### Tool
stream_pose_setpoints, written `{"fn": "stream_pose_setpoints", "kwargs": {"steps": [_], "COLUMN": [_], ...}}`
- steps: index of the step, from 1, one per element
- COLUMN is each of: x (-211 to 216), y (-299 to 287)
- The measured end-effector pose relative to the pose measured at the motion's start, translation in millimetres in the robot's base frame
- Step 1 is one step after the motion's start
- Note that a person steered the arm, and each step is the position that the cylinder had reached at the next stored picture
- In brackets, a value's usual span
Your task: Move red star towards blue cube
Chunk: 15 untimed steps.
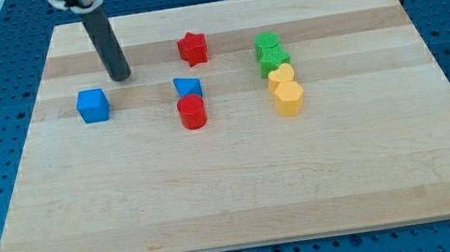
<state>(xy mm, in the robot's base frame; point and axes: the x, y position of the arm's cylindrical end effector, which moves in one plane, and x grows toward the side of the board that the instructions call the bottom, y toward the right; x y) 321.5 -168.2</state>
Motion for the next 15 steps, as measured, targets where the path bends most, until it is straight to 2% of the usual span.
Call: {"fn": "stream_pose_setpoints", "kwargs": {"steps": [1,2,4,5,6,8,10,11,12,13,15], "x": [-41.3,-70.8,-71.1,-52.3,-29.3,-12.5,29.8,23.0,-12.5,-21.4,12.8], "y": [17.1,57.7,144.5,151.6,151.6,103.3,77.2,72.3,72.2,62.3,43.7]}}
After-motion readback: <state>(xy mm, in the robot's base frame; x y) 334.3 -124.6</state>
